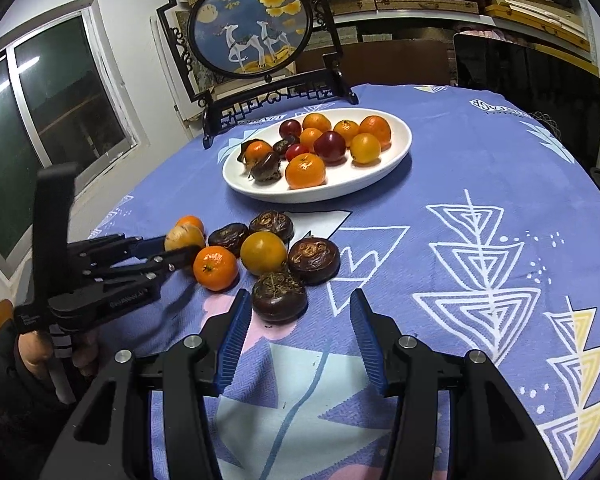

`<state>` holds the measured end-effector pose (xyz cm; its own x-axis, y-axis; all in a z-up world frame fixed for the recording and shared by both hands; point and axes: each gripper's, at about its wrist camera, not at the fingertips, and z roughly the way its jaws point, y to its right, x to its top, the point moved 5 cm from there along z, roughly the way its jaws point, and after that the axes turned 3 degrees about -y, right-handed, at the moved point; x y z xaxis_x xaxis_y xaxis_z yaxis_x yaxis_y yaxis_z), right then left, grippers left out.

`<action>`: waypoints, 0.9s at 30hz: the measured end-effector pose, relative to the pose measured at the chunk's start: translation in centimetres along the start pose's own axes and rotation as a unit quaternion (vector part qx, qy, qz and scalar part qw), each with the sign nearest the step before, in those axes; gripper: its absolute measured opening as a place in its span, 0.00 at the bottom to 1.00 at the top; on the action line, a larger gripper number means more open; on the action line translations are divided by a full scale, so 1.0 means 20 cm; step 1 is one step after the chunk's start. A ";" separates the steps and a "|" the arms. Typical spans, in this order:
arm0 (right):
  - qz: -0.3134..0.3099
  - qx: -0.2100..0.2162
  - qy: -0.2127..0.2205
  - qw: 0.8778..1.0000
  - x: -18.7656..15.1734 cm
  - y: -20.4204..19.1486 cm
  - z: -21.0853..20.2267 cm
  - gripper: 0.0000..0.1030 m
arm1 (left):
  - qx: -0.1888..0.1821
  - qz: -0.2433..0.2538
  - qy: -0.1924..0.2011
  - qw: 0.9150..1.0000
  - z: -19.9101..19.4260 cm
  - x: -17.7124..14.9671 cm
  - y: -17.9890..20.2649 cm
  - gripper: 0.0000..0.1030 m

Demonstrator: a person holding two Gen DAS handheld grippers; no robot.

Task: Organize fruits
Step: 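Grasp a pale yellow fruit with the left tool while the right tool grasps a dark brown fruit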

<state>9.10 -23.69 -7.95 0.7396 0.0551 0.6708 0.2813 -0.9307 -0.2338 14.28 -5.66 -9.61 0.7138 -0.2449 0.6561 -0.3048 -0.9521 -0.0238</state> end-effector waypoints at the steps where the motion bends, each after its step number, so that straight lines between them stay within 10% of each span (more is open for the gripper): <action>1: -0.003 -0.002 -0.004 1.000 0.00 -0.01 0.01 0.50 | -0.008 -0.008 0.009 1.000 -0.02 0.00 -0.01 0.30; 18: -0.066 -0.073 -0.082 0.992 0.02 -0.18 0.32 0.40 | -0.054 -0.064 0.057 0.995 -0.11 0.01 -0.10 0.30; 27: -0.033 -0.017 -0.017 0.999 0.13 -0.12 0.04 0.40 | -0.059 -0.058 0.046 0.996 -0.12 0.03 -0.09 0.30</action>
<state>10.84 -20.99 -6.15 0.7409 0.1289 0.6591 0.3102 -0.9361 -0.1656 13.69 -3.72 -7.26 0.6900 -0.1124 0.7151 -0.3000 -0.9434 0.1412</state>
